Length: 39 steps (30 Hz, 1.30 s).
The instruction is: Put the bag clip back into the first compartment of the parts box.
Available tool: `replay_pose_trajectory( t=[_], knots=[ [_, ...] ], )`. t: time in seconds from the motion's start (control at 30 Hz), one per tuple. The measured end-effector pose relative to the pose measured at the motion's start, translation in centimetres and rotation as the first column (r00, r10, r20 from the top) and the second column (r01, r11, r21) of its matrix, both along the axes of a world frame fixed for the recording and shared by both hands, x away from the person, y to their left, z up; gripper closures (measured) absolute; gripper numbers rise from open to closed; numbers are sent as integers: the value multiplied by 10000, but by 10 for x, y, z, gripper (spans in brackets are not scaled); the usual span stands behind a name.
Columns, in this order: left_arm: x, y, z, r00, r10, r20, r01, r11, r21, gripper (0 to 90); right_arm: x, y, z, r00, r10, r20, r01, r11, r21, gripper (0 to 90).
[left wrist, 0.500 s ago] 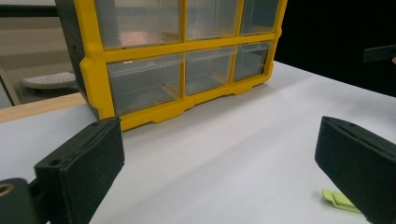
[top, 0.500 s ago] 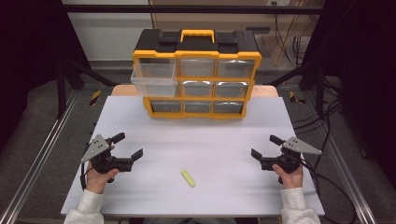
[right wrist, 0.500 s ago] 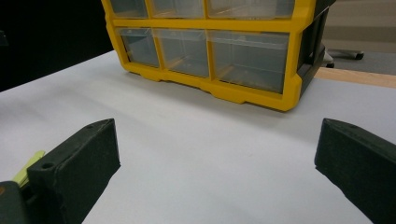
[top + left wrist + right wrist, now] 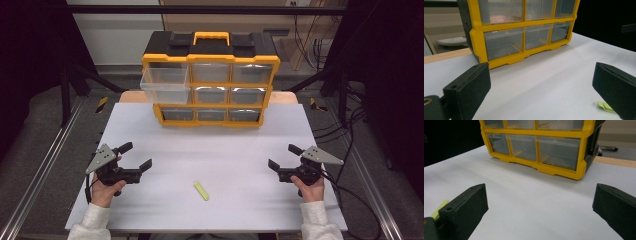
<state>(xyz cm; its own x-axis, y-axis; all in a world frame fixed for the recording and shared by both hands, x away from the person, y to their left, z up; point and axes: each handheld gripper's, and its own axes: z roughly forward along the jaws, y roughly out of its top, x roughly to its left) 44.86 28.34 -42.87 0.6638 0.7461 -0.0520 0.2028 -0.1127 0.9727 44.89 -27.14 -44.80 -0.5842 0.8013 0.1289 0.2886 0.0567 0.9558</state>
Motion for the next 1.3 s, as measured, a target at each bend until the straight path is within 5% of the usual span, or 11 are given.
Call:
replay_pose_trajectory(
  t=[0.6, 1.3],
  knots=[
    [1, 1, -1, 9999, 12, -158, -14, 10000, -79, 15, -2, 49, 16, 9957, 807, -463, -832, 9950, -555, 4],
    [3, 1, -2, 9997, 40, -243, -41, 10000, -20, 13, -6, 129, 10, 9697, 2085, -1270, -2256, 9641, -1399, 10]
  ],
)
